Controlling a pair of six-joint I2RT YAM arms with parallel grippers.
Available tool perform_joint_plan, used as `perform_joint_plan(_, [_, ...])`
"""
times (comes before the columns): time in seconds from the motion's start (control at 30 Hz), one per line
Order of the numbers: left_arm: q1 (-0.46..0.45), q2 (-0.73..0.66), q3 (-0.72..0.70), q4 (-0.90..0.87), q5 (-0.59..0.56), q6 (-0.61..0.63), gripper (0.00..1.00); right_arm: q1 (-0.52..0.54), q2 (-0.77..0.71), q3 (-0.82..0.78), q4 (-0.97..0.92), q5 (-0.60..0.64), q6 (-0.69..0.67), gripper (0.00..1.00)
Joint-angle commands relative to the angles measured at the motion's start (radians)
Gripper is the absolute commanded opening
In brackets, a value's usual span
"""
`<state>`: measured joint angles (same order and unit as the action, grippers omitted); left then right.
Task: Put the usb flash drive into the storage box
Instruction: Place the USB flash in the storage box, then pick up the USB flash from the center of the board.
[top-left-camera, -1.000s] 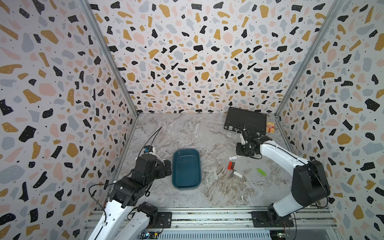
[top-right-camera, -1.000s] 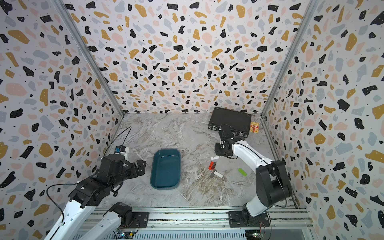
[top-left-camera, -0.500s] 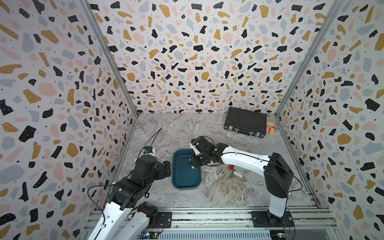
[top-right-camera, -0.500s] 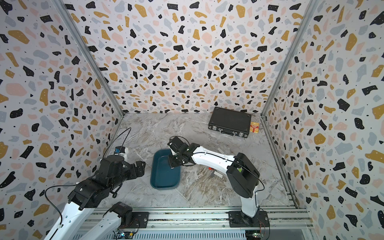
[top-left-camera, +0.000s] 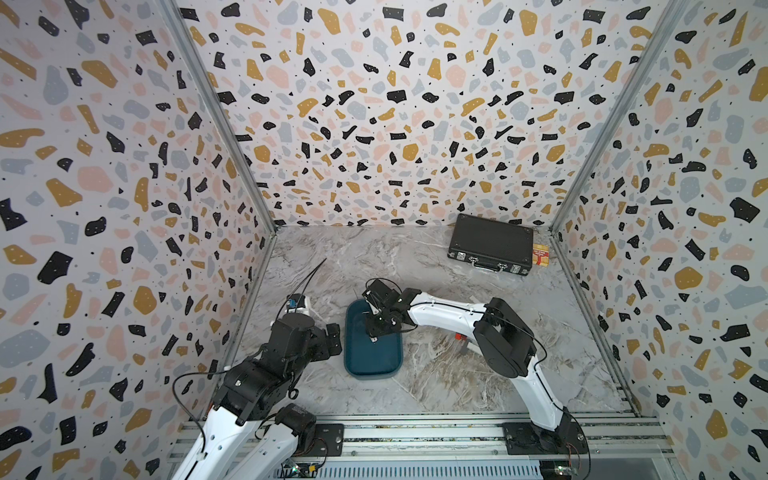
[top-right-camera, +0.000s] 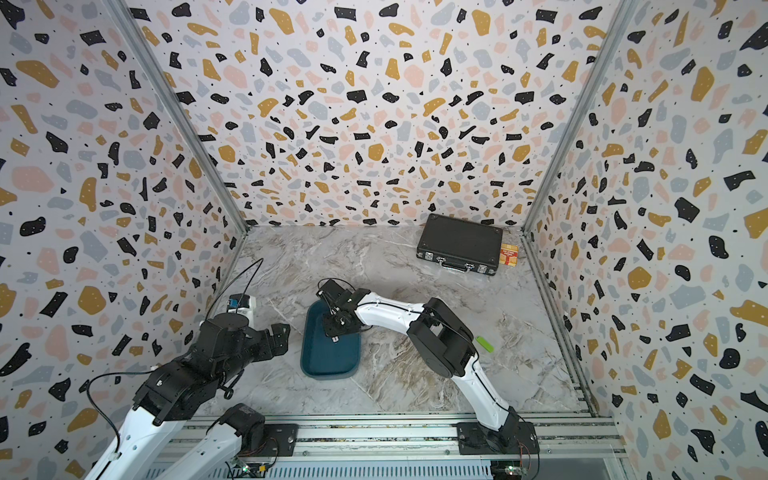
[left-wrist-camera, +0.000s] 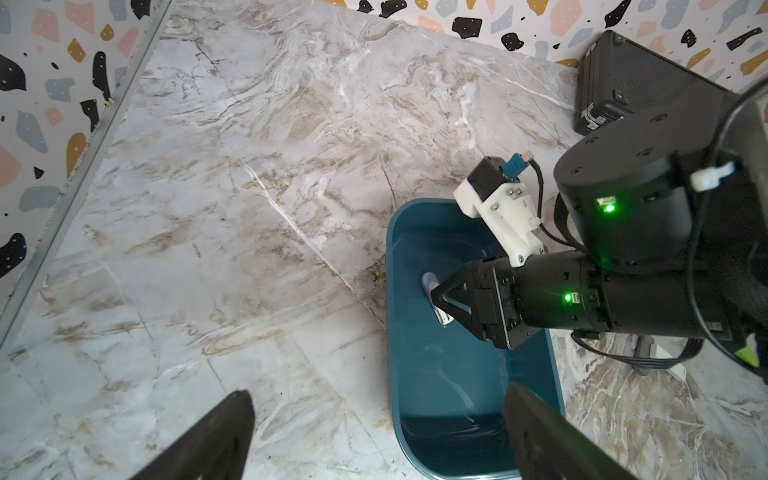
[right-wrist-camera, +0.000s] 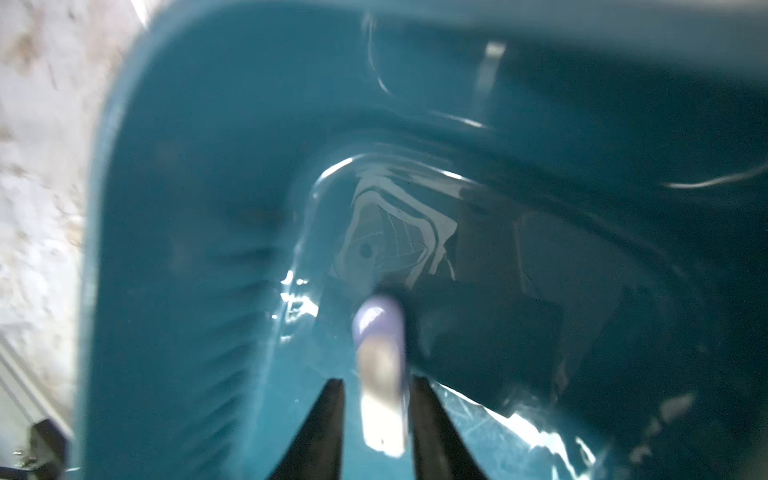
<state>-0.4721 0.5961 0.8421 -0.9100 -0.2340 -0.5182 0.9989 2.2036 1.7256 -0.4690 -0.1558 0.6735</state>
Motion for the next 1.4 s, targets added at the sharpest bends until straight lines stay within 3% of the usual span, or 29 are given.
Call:
perform_joint_plan(0.0, [-0.023, 0.008, 0.012, -0.002, -0.032, -0.005, 0.95, -0.007, -0.153, 0.002, -0.094, 0.057, -0.080, 0.41])
perform_joint_plan(0.13, [-0.031, 0.038, 0.012, 0.035, 0.053, 0.033, 0.91, -0.073, -0.416, -0.187, -0.114, 0.138, -0.147, 0.46])
perform_joint_plan(0.27, [-0.061, 0.170, 0.049, 0.066, 0.181, 0.075, 0.85, -0.253, -0.709, -0.441, -0.114, 0.174, -0.220, 0.50])
perform_joint_plan(0.4, [-0.274, 0.343, 0.118, 0.128, 0.085, 0.050, 0.84, -0.515, -0.878, -0.652, -0.117, 0.163, -0.251, 0.53])
perform_joint_plan(0.6, [-0.470, 0.738, 0.288, 0.242, 0.086, 0.058, 0.82, -0.793, -0.872, -0.805, -0.090, 0.118, -0.211, 0.53])
perform_joint_plan(0.7, [-0.518, 0.939, 0.423, 0.260, 0.100, 0.167, 0.80, -0.846, -0.846, -0.857, -0.042, 0.095, -0.176, 0.53])
perform_joint_plan(0.97, [-0.523, 1.365, 0.800, 0.219, 0.226, 0.425, 0.76, -0.891, -0.847, -0.972, 0.057, 0.076, -0.161, 0.52])
perform_joint_plan(1.37, [-0.514, 1.752, 1.261, 0.072, 0.270, 0.621, 0.70, -0.896, -0.878, -1.000, 0.075, 0.109, -0.167, 0.52])
